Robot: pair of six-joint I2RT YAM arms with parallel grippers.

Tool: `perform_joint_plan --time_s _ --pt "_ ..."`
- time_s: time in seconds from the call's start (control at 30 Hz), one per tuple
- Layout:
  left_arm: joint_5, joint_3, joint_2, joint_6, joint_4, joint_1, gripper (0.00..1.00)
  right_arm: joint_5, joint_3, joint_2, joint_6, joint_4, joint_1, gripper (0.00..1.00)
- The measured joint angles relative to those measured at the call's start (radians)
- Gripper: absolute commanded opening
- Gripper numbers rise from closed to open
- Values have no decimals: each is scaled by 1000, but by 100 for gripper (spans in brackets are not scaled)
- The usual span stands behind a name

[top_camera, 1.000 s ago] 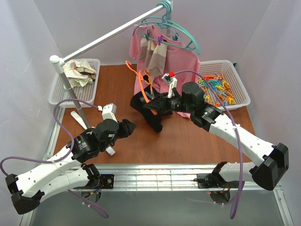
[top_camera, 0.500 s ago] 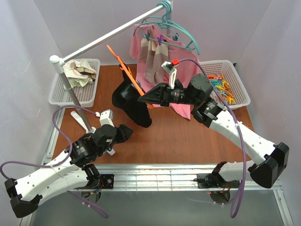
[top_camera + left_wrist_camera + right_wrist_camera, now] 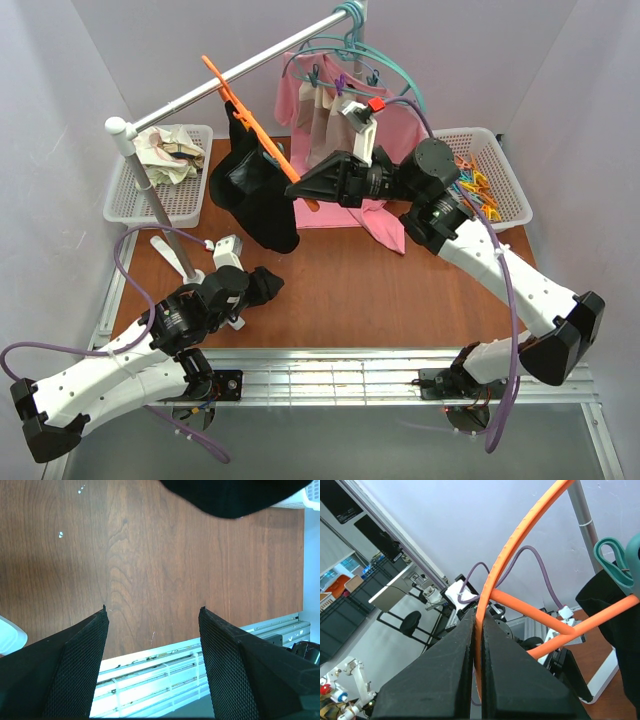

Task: Clip the underwear to the hanger
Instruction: Place the hanger at the clothesline.

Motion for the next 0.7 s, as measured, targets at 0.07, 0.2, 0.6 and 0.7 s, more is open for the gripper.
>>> perform_joint_plan --time_s 0.07,0.2,0.6,0.7 --pt "0 0 0 0 0 0 65 -4 17 26 8 22 0 1" --pt "0 0 0 4 0 0 65 -8 48 101 19 54 0 1" --pt "3 0 2 32 3 0 65 -7 72 205 39 93 0 1" --pt "4 0 3 41 5 0 65 -6 55 197 39 109 0 1"
